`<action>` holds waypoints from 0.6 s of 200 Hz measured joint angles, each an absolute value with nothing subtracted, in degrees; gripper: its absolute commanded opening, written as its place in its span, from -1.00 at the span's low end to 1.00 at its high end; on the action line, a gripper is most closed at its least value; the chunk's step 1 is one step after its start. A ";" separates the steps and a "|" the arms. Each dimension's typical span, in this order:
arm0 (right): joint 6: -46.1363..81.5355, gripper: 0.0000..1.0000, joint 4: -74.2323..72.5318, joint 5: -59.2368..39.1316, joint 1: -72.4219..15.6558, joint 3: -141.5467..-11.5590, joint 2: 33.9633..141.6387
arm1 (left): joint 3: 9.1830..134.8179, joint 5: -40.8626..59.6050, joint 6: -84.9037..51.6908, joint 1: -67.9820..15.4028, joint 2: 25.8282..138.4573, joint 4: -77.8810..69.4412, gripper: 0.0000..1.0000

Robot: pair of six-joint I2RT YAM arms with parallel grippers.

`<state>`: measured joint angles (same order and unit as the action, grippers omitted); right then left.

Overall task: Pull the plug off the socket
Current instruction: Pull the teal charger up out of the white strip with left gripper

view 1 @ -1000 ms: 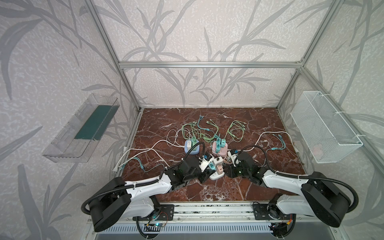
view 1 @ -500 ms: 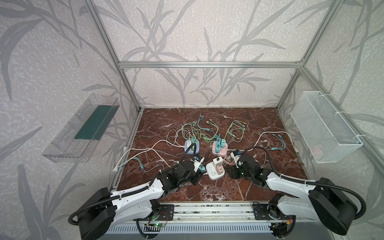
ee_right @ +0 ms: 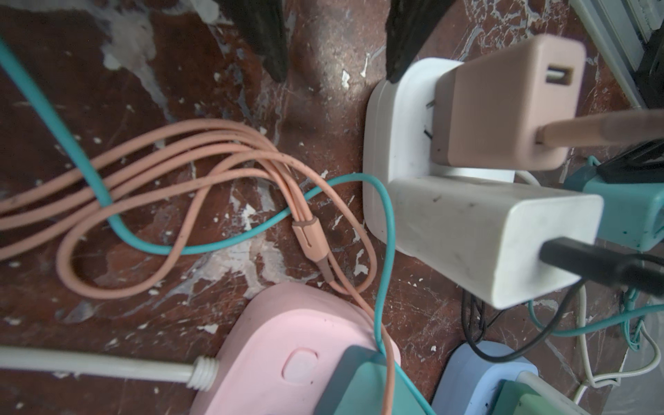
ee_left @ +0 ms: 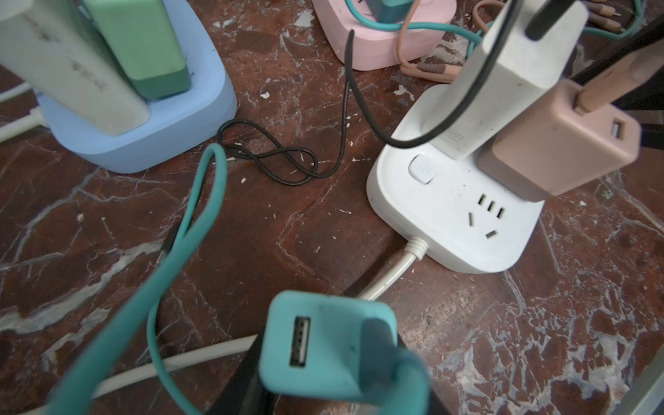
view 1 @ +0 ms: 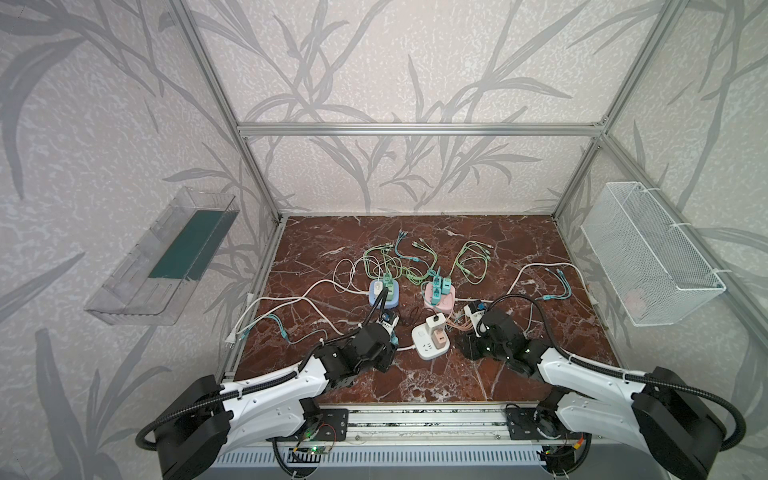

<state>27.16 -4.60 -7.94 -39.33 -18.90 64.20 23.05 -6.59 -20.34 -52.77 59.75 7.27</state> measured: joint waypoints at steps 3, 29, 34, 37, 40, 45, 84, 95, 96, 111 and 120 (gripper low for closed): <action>27.11 -0.07 -4.58 -7.90 -39.46 -18.90 64.12 | 23.29 -6.81 -20.53 -52.77 59.99 7.49 -0.77; 26.33 -0.05 -3.99 -7.01 -40.95 -18.90 63.22 | 26.17 -8.05 -21.56 -52.75 63.09 9.32 -0.77; 26.22 -0.05 -3.79 -6.81 -41.30 -18.90 62.98 | 26.92 -8.21 -21.69 -52.75 63.92 9.63 -0.77; 26.04 -0.05 -3.60 -6.50 -41.50 -18.90 62.81 | 27.38 -8.29 -21.71 -52.75 64.40 9.82 -0.77; 25.96 -0.05 -3.44 -6.46 -41.71 -18.90 62.67 | 27.86 -8.38 -21.76 -52.75 64.93 10.02 -0.77; 25.82 -0.05 -3.09 -6.17 -41.98 -18.90 62.43 | 28.60 -8.54 -21.80 -52.75 65.73 10.31 -0.76; 25.04 0.00 -0.91 -3.92 -42.96 -18.90 60.45 | 32.80 -9.41 -22.35 -52.75 70.50 13.13 -0.76; 24.99 0.01 -0.60 -3.40 -43.03 -18.90 59.77 | 33.12 -9.52 -22.41 -52.75 71.29 14.00 -0.76; 24.97 0.01 -0.58 -3.42 -43.03 -18.90 59.75 | 33.19 -9.56 -22.41 -52.75 71.37 14.15 -0.76; 24.88 0.03 -0.10 -2.76 -43.40 -18.90 58.89 | 33.58 -9.72 -22.52 -52.75 72.25 15.49 -0.75; 24.77 0.04 0.27 -2.31 -43.81 -18.90 58.50 | 33.71 -9.91 -22.55 -52.75 72.66 16.05 -0.74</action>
<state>24.77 0.27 -2.31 -43.81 -18.90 58.50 33.71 -9.91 -22.55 -52.75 72.66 16.05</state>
